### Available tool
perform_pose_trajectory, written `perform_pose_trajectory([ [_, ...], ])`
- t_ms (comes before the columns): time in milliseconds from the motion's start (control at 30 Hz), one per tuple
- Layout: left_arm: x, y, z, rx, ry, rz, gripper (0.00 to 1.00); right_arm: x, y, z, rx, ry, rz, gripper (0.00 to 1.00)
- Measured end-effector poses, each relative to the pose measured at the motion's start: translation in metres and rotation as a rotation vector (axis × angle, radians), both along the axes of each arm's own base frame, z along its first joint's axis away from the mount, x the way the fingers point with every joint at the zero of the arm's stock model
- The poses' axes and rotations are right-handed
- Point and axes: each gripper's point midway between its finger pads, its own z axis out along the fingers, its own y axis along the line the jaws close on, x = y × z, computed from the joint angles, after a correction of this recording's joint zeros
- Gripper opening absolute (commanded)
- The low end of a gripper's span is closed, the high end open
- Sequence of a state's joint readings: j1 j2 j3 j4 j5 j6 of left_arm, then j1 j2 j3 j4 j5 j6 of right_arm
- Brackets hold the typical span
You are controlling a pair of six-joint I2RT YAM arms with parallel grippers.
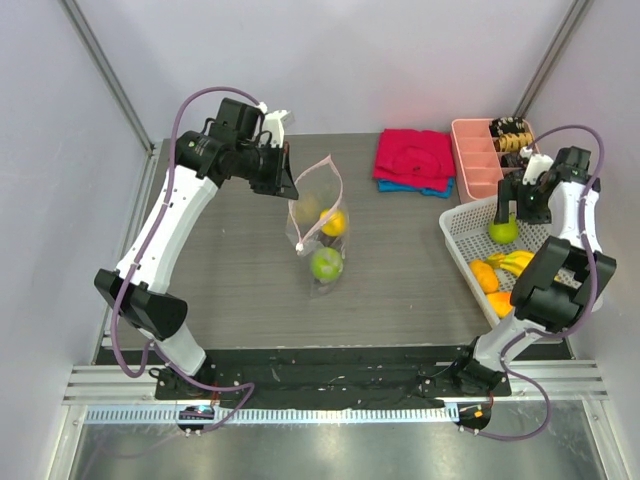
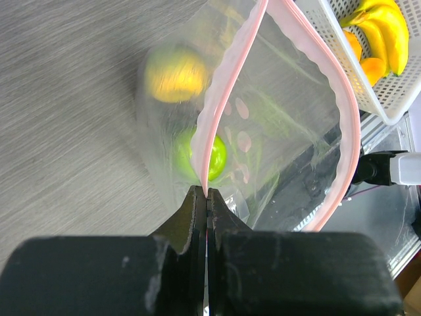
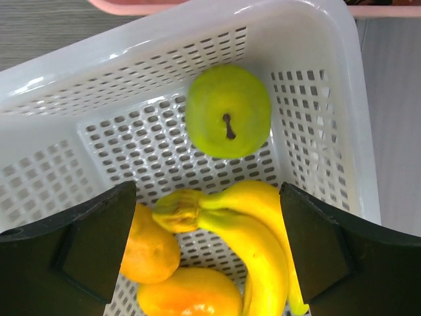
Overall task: Place the food in the zip-top bag and seal the zipper
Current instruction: Pick up the fake fruit from the bin.
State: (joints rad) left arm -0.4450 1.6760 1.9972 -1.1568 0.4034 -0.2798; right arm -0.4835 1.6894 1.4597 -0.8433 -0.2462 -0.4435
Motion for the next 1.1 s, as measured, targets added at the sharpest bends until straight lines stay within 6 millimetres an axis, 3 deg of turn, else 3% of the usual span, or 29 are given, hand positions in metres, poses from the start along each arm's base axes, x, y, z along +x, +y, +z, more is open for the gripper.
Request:
perform_pose_trajectory([
  [267,0.001,0.000,0.000,-0.002,-0.003,0.000,0.00,0.026,-0.021,-0.047,-0.043,0.028,-0.002,0.95],
  [567,0.001,-0.001,0.001,-0.003,-0.005,0.000,0.00,0.043,-0.010,-0.077,-0.048,0.047,0.027,0.94],
  [667,0.001,-0.001,0.000,-0.003,-0.005,0.000,0.00,0.042,-0.002,-0.086,-0.051,0.061,0.042,0.87],
  [833,0.001,-0.001,0.000,-0.002,-0.006,0.000,0.00,0.037,0.001,-0.094,-0.060,0.087,0.048,0.63],
  [900,0.001,0.000,0.000,-0.001,-0.006,0.000,0.00,0.035,0.000,-0.091,-0.064,0.086,0.048,0.53],
  [967,0.001,0.000,-0.001,0.001,-0.003,-0.001,0.00,0.032,0.001,-0.082,-0.064,0.081,0.049,0.50],
  [1033,0.001,0.000,-0.003,0.004,0.002,-0.001,0.00,0.032,0.005,-0.063,-0.054,0.065,0.055,0.47],
  [1100,0.001,0.000,-0.005,0.006,0.005,-0.002,0.00,0.043,0.009,-0.027,-0.034,0.002,0.070,0.45],
])
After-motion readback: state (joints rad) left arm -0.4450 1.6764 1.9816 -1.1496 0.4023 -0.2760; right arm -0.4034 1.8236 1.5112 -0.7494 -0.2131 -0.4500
